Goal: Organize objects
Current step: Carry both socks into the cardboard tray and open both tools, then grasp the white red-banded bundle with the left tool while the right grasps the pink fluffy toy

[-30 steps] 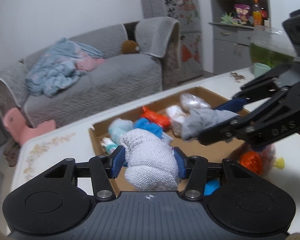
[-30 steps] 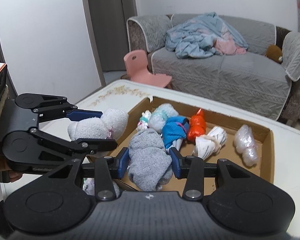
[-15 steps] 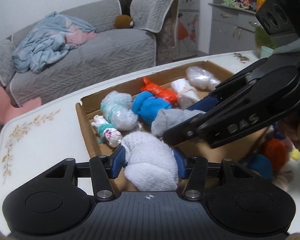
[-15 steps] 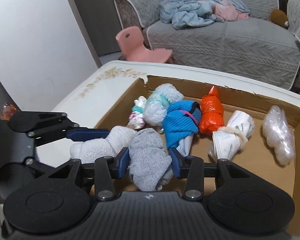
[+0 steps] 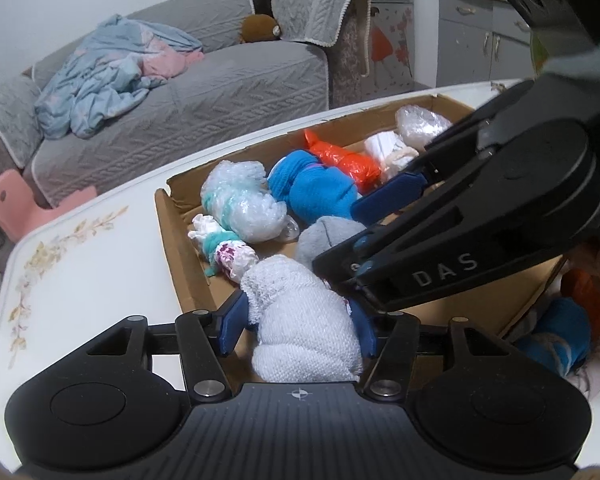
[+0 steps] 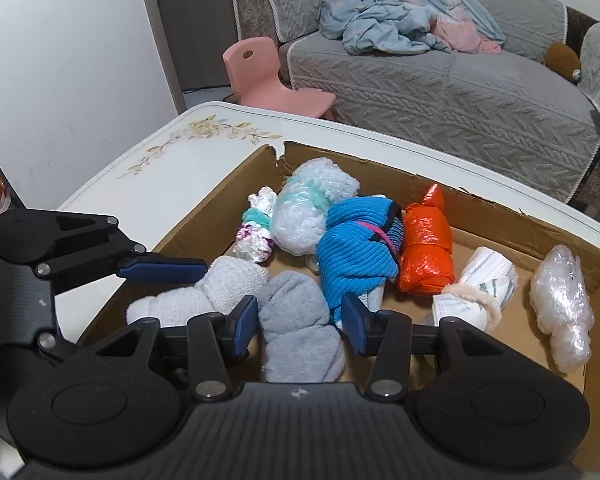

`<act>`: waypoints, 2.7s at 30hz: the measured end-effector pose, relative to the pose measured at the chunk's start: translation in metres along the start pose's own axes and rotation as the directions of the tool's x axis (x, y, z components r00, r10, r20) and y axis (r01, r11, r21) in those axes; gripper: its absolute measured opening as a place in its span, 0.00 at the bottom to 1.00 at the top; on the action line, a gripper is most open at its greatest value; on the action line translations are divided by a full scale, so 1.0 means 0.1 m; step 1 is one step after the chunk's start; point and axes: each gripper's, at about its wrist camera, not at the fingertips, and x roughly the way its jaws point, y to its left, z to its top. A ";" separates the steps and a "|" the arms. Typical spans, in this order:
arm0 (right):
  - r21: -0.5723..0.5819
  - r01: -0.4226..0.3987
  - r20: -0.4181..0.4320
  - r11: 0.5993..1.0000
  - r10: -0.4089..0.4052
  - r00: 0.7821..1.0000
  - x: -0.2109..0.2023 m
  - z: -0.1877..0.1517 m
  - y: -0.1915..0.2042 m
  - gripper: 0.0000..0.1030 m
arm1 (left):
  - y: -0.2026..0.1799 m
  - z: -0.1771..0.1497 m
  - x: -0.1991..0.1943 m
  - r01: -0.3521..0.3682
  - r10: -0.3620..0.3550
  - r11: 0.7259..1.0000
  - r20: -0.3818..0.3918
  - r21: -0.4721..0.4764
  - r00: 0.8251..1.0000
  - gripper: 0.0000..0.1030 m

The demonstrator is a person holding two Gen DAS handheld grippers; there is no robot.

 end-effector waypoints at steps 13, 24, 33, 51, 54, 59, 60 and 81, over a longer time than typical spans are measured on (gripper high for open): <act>-0.025 -0.031 -0.020 0.999 0.031 0.999 0.00 0.04 0.03 0.40 | -0.04 0.01 -0.03 -0.001 0.001 0.999 0.000 0.051 1.000 0.72; -0.173 -0.109 -0.099 0.979 0.093 0.991 -0.06 0.17 0.11 0.68 | -0.04 0.06 -0.18 0.090 -0.089 0.987 -0.009 0.135 0.996 0.89; -0.132 0.005 -0.041 0.991 -0.011 0.999 -0.31 0.28 -0.07 0.78 | 0.22 0.24 -0.31 0.016 -0.015 0.999 0.019 -0.050 1.000 0.96; 0.128 0.169 0.047 0.977 -0.176 0.983 -0.86 -0.19 -0.51 0.89 | 0.05 0.21 -0.71 -0.150 0.161 0.948 0.017 -0.281 0.987 0.96; 0.151 0.160 0.061 0.976 -0.171 0.983 -0.97 -0.30 -0.52 0.90 | 0.00 0.11 -0.83 -0.154 0.166 0.946 0.018 -0.284 0.986 0.96; 0.178 0.162 0.076 0.971 -0.178 0.981 -1.09 -0.50 -0.52 0.90 | -0.02 -0.10 -1.00 -0.175 0.191 0.937 0.025 -0.303 0.981 0.96; 0.188 0.167 0.080 0.968 -0.185 0.980 -1.11 -0.53 -0.51 0.90 | -0.02 -0.14 -1.03 -0.177 0.195 0.933 0.026 -0.312 0.981 0.96; 0.305 0.189 0.235 0.933 -0.266 0.935 -1.13 -1.50 -0.51 0.77 | -0.12 -1.28 -1.16 -0.167 0.207 0.892 0.053 -0.420 0.977 0.97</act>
